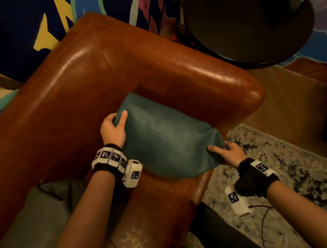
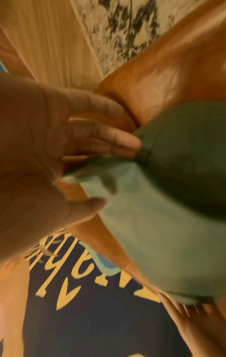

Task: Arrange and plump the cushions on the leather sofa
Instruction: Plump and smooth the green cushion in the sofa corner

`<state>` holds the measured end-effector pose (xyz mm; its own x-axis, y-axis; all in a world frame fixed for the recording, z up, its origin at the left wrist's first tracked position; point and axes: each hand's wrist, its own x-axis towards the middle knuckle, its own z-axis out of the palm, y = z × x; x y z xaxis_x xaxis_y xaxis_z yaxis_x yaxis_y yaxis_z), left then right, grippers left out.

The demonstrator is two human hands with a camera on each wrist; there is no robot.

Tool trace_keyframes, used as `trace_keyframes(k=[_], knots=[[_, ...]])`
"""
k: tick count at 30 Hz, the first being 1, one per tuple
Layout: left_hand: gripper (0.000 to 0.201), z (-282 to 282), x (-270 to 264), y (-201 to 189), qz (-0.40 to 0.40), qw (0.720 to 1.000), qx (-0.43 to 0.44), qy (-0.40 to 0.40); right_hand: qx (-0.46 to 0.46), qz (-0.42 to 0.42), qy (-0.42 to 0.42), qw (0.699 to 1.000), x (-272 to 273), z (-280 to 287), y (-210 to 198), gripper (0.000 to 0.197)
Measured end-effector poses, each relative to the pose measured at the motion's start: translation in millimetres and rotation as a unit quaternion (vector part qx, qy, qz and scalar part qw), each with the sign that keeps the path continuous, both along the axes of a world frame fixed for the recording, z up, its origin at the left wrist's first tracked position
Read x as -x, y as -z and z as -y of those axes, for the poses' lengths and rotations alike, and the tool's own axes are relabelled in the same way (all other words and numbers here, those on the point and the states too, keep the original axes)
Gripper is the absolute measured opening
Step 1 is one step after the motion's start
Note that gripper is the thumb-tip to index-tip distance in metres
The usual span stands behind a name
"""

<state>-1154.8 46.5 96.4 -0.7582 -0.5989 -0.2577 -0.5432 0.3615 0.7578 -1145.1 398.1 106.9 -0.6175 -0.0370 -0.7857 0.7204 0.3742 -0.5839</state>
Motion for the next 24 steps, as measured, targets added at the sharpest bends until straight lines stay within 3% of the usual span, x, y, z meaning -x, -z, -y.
trace_keyframes(k=[2, 3, 6, 8, 11, 13, 16, 19, 22, 24], knots=[[0.044, -0.2, 12.7, -8.8, -0.026, 0.999, 0.022, -0.005, -0.011, -0.019, -0.05, 0.999, 0.2, -0.5, -4.4, 0.036], [0.042, 1.7, 20.0, -12.1, -0.017, 1.0, 0.021, 0.013, -0.018, -0.033, -0.073, 0.997, -0.4, -2.2, -2.1, 0.026], [0.036, 15.6, 42.9, -16.5, 0.092, 0.991, -0.038, 0.088, -0.009, -0.06, -0.08, 0.995, -4.1, -1.9, 1.2, 0.031], [0.031, 20.3, 54.5, -23.5, 0.112, 0.984, -0.09, 0.108, 0.0, -0.071, -0.054, 0.996, -3.9, -2.9, 7.5, 0.035], [0.031, 16.3, 61.3, -37.8, 0.124, 0.982, -0.015, 0.145, -0.014, -0.07, -0.024, 0.997, -2.6, -8.8, 16.9, 0.033], [0.041, 12.3, 58.1, -43.3, 0.107, 0.985, 0.049, 0.129, -0.02, -0.046, 0.036, 0.998, 0.9, -14.2, 17.1, 0.023], [0.06, 12.3, 46.4, -34.6, 0.117, 0.99, 0.026, 0.074, -0.034, -0.01, 0.089, 0.995, 7.9, -20.6, 17.9, 0.014], [0.062, 11.6, 40.8, -32.0, 0.154, 0.986, 0.015, 0.061, -0.056, -0.041, 0.093, 0.993, 11.8, -22.3, 20.4, 0.018], [0.093, 18.0, 37.8, -35.4, 0.173, 0.983, 0.015, 0.054, -0.063, -0.067, 0.091, 0.992, 9.8, -22.2, 18.3, 0.025], [0.089, 25.1, 35.5, -40.3, 0.133, 0.991, -0.012, 0.016, -0.087, -0.081, 0.093, 0.989, 11.7, -22.5, 18.4, 0.027]])
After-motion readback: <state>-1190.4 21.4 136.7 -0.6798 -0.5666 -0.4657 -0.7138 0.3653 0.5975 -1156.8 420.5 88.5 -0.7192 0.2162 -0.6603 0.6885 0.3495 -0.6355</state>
